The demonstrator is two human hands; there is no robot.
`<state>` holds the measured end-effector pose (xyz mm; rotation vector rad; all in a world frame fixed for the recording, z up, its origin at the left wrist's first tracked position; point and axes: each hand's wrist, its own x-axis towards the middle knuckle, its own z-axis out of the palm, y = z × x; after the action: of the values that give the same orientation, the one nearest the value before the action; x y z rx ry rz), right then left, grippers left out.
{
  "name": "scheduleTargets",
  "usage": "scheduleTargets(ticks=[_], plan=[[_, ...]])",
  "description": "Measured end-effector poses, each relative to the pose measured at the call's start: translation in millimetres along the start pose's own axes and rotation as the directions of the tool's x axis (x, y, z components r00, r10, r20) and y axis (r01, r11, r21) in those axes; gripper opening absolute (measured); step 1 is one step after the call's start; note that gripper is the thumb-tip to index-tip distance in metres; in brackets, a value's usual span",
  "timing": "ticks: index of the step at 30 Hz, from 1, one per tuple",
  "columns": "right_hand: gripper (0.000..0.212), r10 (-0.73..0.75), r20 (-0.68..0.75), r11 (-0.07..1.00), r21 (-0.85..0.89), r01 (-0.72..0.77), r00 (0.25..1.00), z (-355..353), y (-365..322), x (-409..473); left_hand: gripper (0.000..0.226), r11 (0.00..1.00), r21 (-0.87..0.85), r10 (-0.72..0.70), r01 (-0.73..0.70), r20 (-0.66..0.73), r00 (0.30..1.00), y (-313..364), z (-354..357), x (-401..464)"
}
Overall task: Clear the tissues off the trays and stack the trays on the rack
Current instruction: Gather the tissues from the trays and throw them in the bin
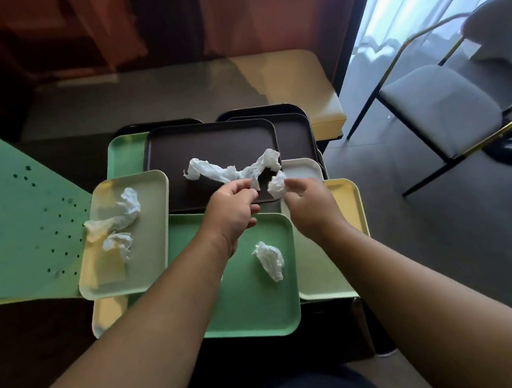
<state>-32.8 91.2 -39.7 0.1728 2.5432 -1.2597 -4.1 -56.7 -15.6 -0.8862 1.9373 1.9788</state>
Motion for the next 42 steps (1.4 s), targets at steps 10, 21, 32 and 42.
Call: scheduleTargets(ticks=[10, 21, 32, 42], plan=[[0.029, -0.031, 0.05, 0.981, 0.194, 0.021, 0.998, 39.4, -53.0, 9.6, 0.032, 0.997, 0.011, 0.082, -0.083, 0.036, 0.996, 22.2, -43.0, 34.5], [0.036, 0.113, 0.068, 0.755, -0.655, -0.041, 0.991, 70.9, -47.9, 84.9, 0.021, 0.991, 0.13, 0.03, -0.024, -0.042, 0.999, 3.3, -74.9, 66.0], [0.016, -0.102, 0.277, 0.876, 0.48, -0.045, 0.955, 67.0, -105.1, 7.0, 0.023, 0.984, -0.145, -0.056, 0.103, 0.297, 0.953, 26.9, -84.2, 58.2], [0.057, -0.044, 0.1, 0.926, -0.37, 0.078, 0.994, 86.6, -89.3, 48.3, 0.039, 0.996, -0.051, 0.068, -0.067, 0.029, 0.997, 21.3, -116.9, 58.4]])
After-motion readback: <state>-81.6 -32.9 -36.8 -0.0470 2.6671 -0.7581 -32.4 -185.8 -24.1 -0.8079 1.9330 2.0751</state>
